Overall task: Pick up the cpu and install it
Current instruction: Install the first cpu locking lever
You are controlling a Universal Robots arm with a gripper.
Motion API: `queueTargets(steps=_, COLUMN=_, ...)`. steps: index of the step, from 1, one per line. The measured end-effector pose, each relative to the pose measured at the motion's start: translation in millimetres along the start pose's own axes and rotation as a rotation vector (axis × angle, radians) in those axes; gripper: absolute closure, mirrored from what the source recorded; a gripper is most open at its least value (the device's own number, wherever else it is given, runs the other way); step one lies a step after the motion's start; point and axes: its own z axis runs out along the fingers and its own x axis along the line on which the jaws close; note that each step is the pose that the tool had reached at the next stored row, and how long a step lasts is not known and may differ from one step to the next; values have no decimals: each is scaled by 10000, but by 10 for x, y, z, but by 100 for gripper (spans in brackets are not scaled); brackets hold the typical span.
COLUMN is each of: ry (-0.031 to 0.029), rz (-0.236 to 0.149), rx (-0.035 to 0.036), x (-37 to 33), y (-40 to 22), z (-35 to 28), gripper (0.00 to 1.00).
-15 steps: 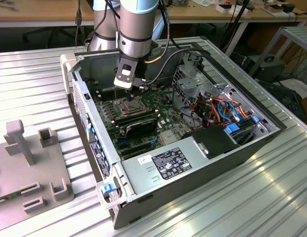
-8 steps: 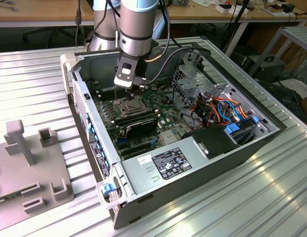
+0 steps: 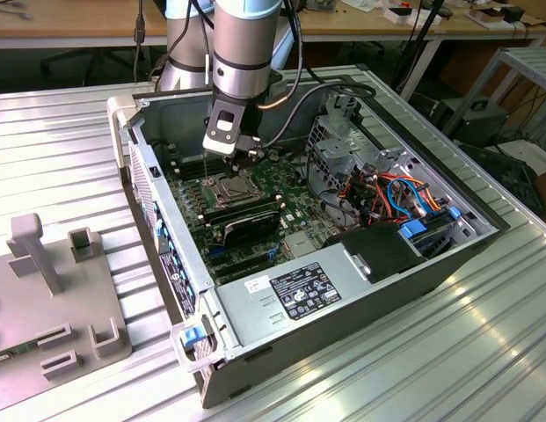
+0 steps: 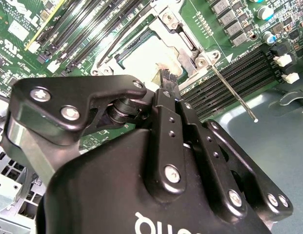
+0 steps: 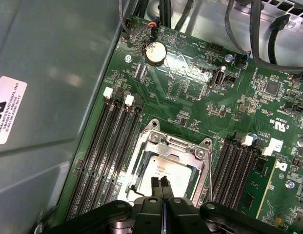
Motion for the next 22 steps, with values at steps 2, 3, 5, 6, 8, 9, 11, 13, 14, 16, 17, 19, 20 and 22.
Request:
queueTargets(steps=2, ry=-1, rz=0, rx=0, x=0, y=0, z=-1, gripper=89)
queueTargets(steps=3, ry=0, rz=-9, rx=0, x=0, y=0, z=-1, gripper=89)
queueTargets(steps=5, ry=3, rz=-63, rx=-1, x=0, y=0, z=-1, gripper=89)
queueTargets(steps=6, ry=7, rz=-134, rx=-2, x=0, y=0, z=-1, gripper=89)
queueTargets(steps=8, ry=16, rz=-265, rx=-4, x=0, y=0, z=-1, gripper=89)
queueTargets(steps=9, ry=21, rz=-351, rx=-5, x=0, y=0, z=-1, gripper=89)
queueTargets(steps=11, ry=34, rz=-551, rx=-10, x=0, y=0, z=-1, gripper=89)
queueTargets(steps=13, ry=43, rz=-703, rx=-12, x=0, y=0, z=-1, gripper=89)
queueTargets(steps=14, ry=43, rz=-708, rx=-12, x=0, y=0, z=-1, gripper=89)
queueTargets(steps=16, ry=44, rz=-713, rx=-13, x=0, y=0, z=-1, gripper=89)
queueTargets(steps=17, ry=44, rz=-713, rx=-13, x=0, y=0, z=-1, gripper=89)
queueTargets(steps=19, ry=44, rz=-714, rx=-12, x=0, y=0, z=-1, gripper=89)
queueTargets(steps=20, ry=44, rz=-714, rx=-13, x=0, y=0, z=-1, gripper=89)
queueTargets(steps=22, ry=44, rz=-714, rx=-13, x=0, y=0, z=-1, gripper=89)
